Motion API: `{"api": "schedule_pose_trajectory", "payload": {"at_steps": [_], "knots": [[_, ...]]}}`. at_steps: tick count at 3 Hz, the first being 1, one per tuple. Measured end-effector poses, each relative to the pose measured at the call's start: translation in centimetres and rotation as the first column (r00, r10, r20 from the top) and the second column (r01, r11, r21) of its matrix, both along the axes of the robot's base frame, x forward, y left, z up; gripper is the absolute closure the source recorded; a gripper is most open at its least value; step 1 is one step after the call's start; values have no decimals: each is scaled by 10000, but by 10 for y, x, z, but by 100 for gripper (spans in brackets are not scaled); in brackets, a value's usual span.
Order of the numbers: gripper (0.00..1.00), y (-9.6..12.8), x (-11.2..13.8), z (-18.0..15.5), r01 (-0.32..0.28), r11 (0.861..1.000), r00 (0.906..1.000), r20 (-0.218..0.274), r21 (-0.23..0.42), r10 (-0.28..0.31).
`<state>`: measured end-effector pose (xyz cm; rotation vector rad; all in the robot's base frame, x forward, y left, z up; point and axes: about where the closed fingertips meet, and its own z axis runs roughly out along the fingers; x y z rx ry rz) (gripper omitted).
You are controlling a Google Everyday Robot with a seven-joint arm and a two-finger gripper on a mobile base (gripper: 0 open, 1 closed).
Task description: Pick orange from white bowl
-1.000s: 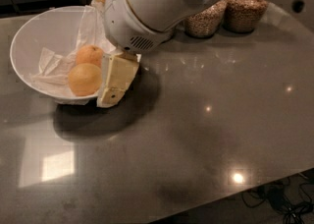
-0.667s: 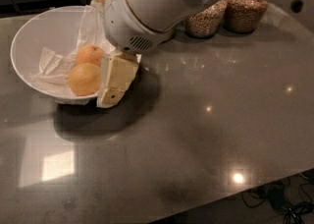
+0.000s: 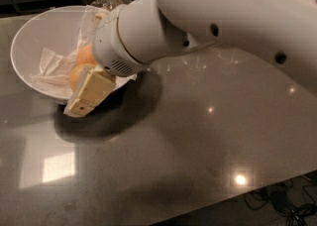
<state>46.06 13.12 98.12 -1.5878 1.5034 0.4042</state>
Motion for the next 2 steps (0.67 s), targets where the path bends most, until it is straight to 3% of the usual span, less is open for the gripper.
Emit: {"api": "schedule_pose_trajectory", "payload": {"at_steps": [1, 2], "knots": [[0, 5, 5, -3, 1546, 9805, 9859, -832, 1209, -1452], [0, 6, 7, -3, 2761, 9441, 9569, -1429, 1798, -2527]]}}
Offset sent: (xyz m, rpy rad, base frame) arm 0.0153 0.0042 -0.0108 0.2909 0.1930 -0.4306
